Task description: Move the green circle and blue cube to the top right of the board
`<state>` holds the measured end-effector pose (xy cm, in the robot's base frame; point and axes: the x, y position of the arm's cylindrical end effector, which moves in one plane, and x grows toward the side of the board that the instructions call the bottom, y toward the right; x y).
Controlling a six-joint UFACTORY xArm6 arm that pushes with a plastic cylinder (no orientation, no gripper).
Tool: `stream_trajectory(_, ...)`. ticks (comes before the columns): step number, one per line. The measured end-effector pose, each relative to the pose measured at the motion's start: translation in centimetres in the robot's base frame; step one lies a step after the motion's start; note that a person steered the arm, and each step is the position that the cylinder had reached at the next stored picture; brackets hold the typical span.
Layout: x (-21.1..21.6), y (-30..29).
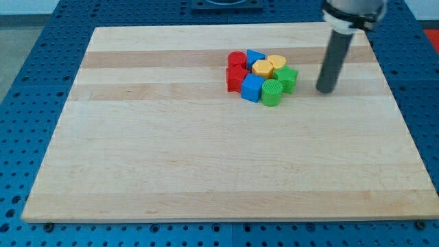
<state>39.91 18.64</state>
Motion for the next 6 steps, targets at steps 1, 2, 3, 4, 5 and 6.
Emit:
stream_trajectory(1,4.1,-1.6)
stream_trajectory(2,6.2,-4.9)
stream_trajectory(3,5.2,-7.9)
stream_trajectory(4,4.1,-8.4)
stream_trajectory(5,2.7,-8.4)
stream_trajectory(6,1.6,-8.6)
